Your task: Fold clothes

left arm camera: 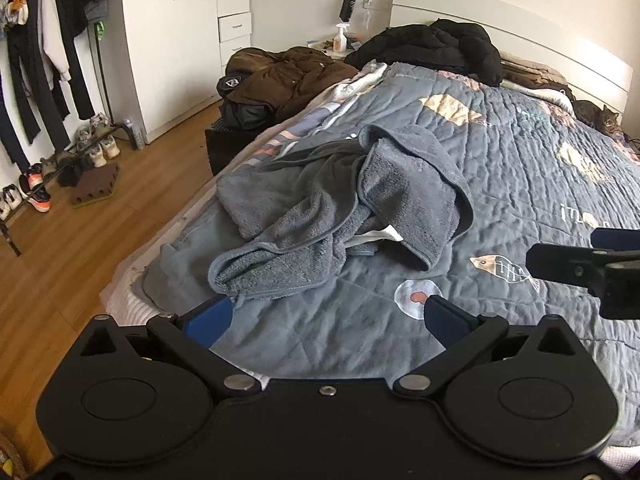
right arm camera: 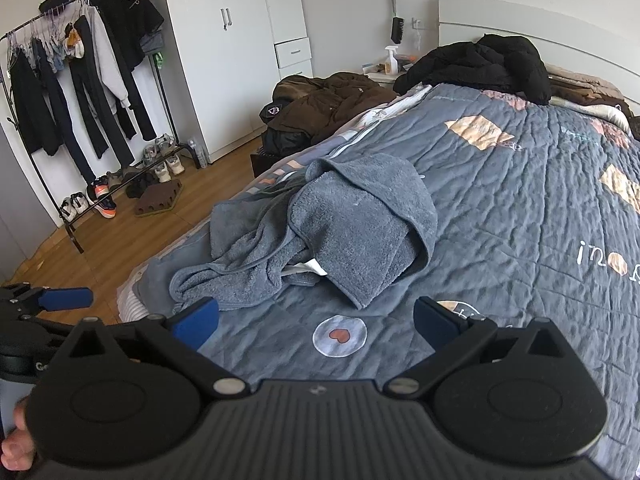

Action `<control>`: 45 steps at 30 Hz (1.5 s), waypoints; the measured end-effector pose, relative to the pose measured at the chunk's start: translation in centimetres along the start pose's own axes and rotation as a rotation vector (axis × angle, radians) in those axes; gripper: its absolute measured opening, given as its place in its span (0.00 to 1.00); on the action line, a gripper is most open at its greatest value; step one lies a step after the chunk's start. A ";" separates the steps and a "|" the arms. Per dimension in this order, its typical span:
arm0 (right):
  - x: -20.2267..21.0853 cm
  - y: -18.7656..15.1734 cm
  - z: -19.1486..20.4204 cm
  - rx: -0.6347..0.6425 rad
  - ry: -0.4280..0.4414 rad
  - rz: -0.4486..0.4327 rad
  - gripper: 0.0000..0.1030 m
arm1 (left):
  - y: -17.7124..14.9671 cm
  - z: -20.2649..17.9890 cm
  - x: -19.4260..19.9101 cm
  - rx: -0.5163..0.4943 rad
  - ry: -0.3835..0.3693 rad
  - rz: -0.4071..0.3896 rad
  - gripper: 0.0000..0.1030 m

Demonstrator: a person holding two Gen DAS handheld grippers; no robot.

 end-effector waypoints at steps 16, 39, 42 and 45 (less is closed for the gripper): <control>-0.3 0.1 0.1 -0.004 -0.001 -0.009 1.00 | 0.2 -0.3 0.2 -0.003 -0.007 -0.007 1.00; -8.3 1.8 0.3 0.048 -0.022 -0.021 1.00 | -0.4 2.2 -1.5 0.052 0.037 0.003 1.00; -10.6 2.8 1.0 0.081 -0.029 -0.054 1.00 | -0.5 3.1 -1.9 0.092 0.023 0.017 1.00; -13.1 3.8 1.8 0.093 -0.039 -0.087 1.00 | -0.7 4.3 -2.3 0.136 0.018 0.020 1.00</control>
Point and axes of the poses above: each gripper's, at about its wrist camera, not at the fingertips, and x roughly against the way its jaws point, z to its left, y to its top, the point moved 6 cm from there along -x, roughly the way its jaws point, and after that the axes turned 3 degrees about -x, right-handed, at the moved point
